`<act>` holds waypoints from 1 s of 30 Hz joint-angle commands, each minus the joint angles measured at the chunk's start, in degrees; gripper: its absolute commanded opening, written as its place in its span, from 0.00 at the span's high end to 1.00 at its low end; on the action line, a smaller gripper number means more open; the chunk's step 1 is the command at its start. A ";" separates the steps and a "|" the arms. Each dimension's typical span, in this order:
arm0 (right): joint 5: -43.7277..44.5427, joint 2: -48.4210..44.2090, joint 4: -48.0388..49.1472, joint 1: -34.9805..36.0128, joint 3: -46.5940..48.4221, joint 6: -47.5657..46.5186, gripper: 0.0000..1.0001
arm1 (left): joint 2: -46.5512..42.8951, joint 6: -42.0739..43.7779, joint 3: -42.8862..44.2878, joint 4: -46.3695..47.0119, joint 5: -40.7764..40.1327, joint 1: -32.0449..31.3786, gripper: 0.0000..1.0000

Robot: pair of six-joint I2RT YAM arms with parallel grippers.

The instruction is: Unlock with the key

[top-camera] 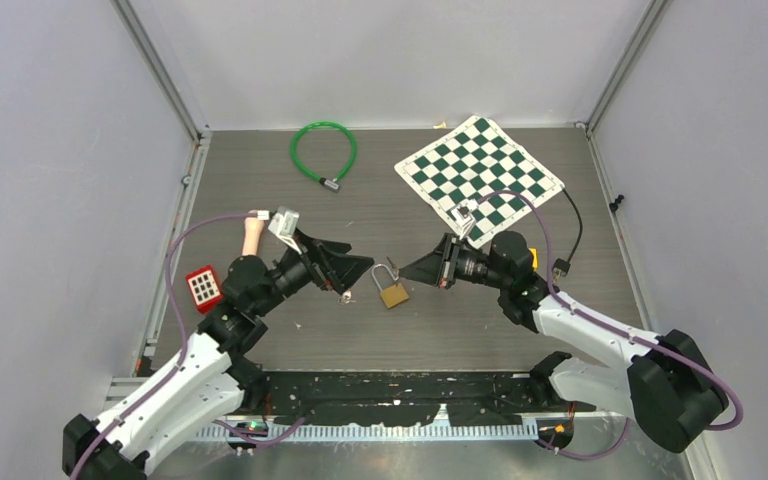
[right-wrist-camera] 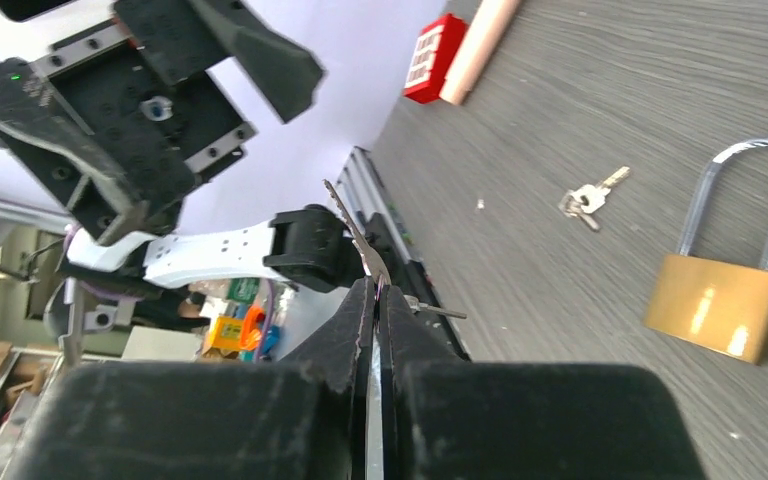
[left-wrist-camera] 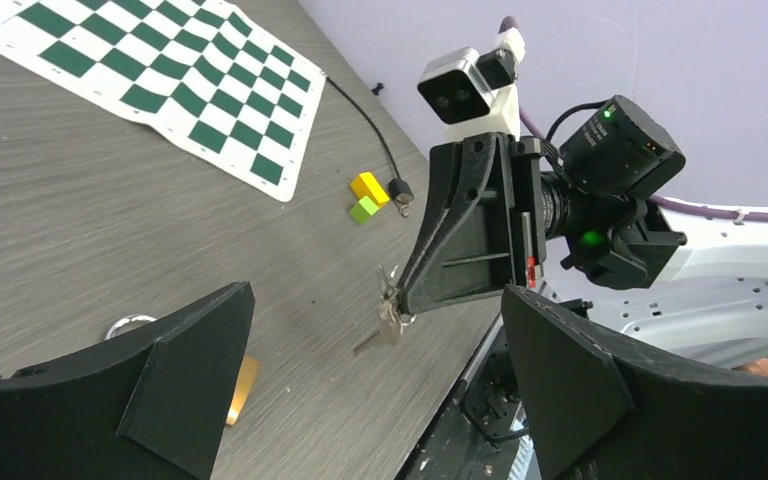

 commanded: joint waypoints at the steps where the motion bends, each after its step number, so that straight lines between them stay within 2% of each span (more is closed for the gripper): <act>1: -3.06 -0.57 9.91 1.16 1.29 4.24 0.95 | 3.96 1.05 2.29 11.80 0.79 -1.71 0.01; 3: -3.43 -0.76 11.12 1.37 1.56 4.75 0.95 | 6.22 0.97 2.76 13.97 1.55 -2.28 0.01; 9: -3.89 -1.71 12.24 1.65 1.78 5.32 0.95 | 11.10 0.96 4.45 19.38 4.20 -4.50 0.19; 24: -4.36 -1.98 19.03 1.97 -0.22 8.96 0.95 | 16.98 1.29 7.04 20.51 4.83 -8.44 0.43; 27: -4.29 -2.07 19.82 1.90 -0.64 9.33 0.95 | 17.08 1.31 7.09 20.63 4.48 -8.85 0.54; 29: -4.32 -2.15 20.28 1.92 -0.98 9.49 0.95 | 17.06 1.23 7.10 20.72 4.13 -9.02 0.69; 30: -4.28 -2.19 20.32 1.97 -1.03 9.45 0.95 | 16.99 1.04 7.10 20.69 3.71 -9.11 0.79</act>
